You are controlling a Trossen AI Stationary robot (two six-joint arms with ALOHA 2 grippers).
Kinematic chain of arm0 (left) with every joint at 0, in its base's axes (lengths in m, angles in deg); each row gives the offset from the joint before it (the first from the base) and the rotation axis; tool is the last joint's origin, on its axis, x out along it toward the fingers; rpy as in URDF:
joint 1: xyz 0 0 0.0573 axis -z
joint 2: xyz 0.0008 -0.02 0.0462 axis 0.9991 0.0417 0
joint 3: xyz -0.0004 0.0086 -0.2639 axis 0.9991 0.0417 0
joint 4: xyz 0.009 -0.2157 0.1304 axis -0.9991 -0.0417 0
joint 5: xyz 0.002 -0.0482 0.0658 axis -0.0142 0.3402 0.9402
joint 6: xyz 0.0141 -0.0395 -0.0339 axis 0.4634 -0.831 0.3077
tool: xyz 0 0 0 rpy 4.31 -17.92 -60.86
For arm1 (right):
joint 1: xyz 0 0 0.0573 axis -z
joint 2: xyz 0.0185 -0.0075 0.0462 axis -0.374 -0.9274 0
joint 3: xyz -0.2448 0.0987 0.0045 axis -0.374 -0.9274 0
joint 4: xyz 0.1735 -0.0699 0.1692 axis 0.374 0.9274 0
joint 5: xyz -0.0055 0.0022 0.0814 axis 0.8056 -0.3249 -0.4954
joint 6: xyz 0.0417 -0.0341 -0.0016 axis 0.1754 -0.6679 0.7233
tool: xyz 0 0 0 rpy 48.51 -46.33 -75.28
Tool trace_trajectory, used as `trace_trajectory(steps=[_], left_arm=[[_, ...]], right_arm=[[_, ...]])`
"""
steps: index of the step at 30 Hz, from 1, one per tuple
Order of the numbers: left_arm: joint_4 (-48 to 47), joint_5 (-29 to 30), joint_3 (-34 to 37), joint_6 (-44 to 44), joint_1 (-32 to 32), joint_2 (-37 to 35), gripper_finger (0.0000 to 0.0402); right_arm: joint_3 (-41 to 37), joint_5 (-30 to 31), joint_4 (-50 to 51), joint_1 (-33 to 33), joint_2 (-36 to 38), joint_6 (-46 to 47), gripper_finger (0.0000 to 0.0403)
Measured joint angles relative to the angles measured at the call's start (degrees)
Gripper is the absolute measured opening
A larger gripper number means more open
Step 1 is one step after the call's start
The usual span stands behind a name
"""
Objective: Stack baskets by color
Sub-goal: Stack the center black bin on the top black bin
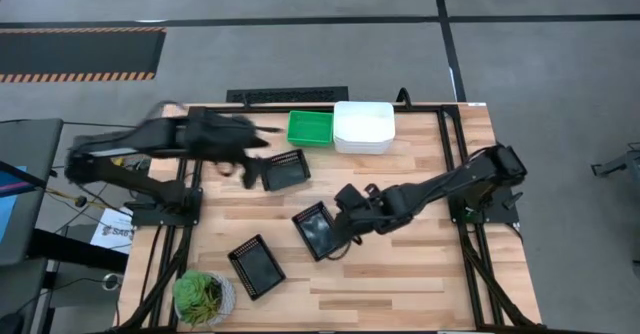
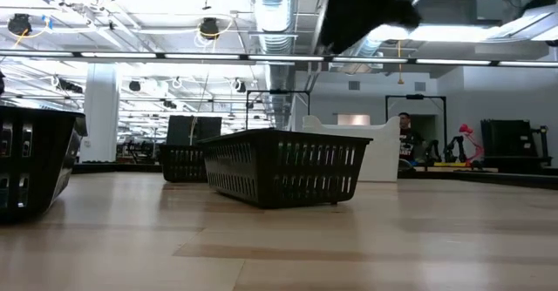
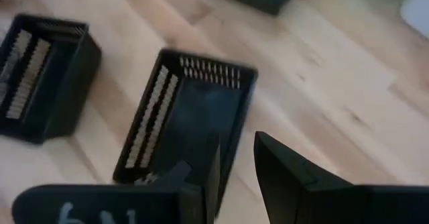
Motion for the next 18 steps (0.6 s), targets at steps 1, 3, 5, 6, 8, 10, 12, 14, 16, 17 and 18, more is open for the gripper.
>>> trace_trajectory(steps=[1, 3, 5, 6, 8, 10, 12, 14, 16, 17, 18], left_arm=[[-0.1, 1.9, 0.0, -1.1, 0.8, -2.5, 0.0256], [-0.9, 5.5, 0.0, -2.8, 2.5, -7.1, 0.0256], [-1.5, 8.6, 0.1, -4.6, 3.9, -11.1, 0.0256], [-2.0, 9.9, 0.1, -5.4, 4.5, -13.1, 0.0256], [-3.0, 12.0, 0.1, -6.7, 5.5, -16.5, 0.0256], [-3.6, 14.1, 0.1, -7.6, 6.0, -19.2, 0.0256], [-4.2, 16.4, 0.1, -8.7, 6.3, -21.6, 0.0256], [-5.5, 18.4, 0.1, -9.7, 6.4, -23.2, 0.0256], [-7.1, 20.2, 0.1, -10.6, 6.4, -24.5, 0.0256], [-8.1, 20.9, 0.1, -11.2, 6.4, -24.7, 0.0256], [-8.7, 21.6, 0.1, -11.7, 6.4, -24.9, 0.0256]], right_arm=[[-1.3, -0.4, -2.7, 0.5, 0.0, -0.5, 0.0116], [-3.8, -1.5, -7.3, 1.5, 0.1, -1.5, 0.0116], [-5.7, -2.8, -10.4, 2.4, 0.0, -1.9, 0.0116], [-6.8, -3.5, -11.5, 2.8, 0.1, -2.0, 0.0116], [-8.8, -4.4, -13.3, 3.4, 0.1, -2.0, 0.0116], [-10.9, -4.8, -15.2, 4.0, 0.1, -2.1, 0.0116], [-12.5, -4.8, -17.0, 4.4, 0.1, -2.0, 0.0116], [-13.7, -4.8, -18.6, 4.8, 0.1, -2.0, 0.0116], [-15.0, -4.9, -21.2, 4.9, 0.1, -2.0, 0.0116], [-15.7, -5.0, -22.0, 4.9, 0.1, -2.1, 0.0116], [-16.2, -5.0, -22.4, 4.9, 0.1, -2.1, 0.0116]])
